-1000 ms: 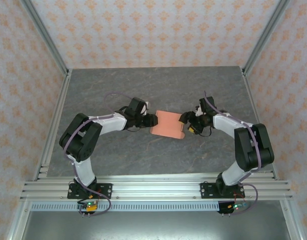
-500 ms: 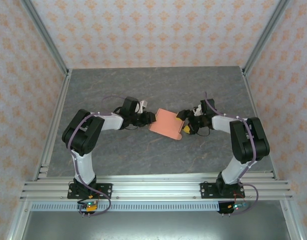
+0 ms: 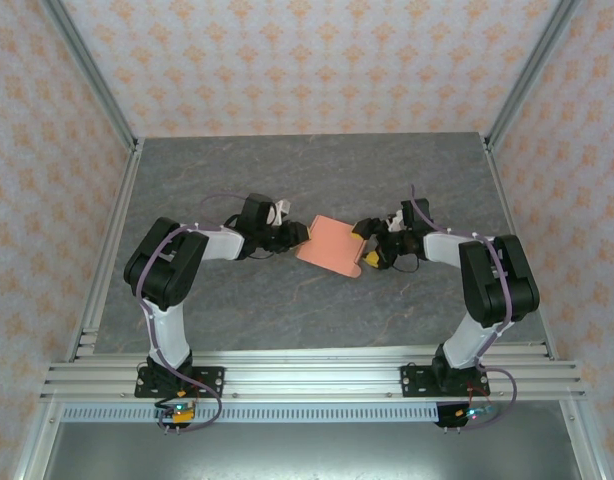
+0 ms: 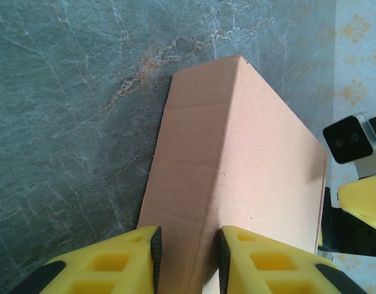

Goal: Fold the paper box

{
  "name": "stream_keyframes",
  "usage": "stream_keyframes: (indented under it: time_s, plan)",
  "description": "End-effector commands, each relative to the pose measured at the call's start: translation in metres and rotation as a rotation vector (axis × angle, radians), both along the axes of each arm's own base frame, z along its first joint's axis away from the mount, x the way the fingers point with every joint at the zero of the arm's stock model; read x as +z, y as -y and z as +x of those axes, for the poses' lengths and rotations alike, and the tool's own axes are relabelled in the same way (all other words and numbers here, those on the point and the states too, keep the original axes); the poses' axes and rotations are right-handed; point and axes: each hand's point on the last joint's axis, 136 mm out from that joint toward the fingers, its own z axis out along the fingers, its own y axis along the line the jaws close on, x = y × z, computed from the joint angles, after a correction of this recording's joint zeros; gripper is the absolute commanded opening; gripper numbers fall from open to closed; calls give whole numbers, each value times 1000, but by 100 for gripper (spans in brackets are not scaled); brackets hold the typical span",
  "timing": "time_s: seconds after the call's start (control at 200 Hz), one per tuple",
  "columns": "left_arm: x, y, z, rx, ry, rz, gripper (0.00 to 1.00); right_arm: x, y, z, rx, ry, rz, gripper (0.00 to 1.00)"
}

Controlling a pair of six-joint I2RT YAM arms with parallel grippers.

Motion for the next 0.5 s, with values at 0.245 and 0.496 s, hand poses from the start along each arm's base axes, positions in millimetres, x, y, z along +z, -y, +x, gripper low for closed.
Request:
stream_keyframes:
  time_s: [0.245, 0.496]
  plan:
    - [-52, -32, -17, 92, -131, 127, 31, 5, -25, 13, -16, 9, 67, 77]
    - [-1, -24, -3, 135, 27, -15, 50, 28, -30, 26, -88, 40, 162, 50]
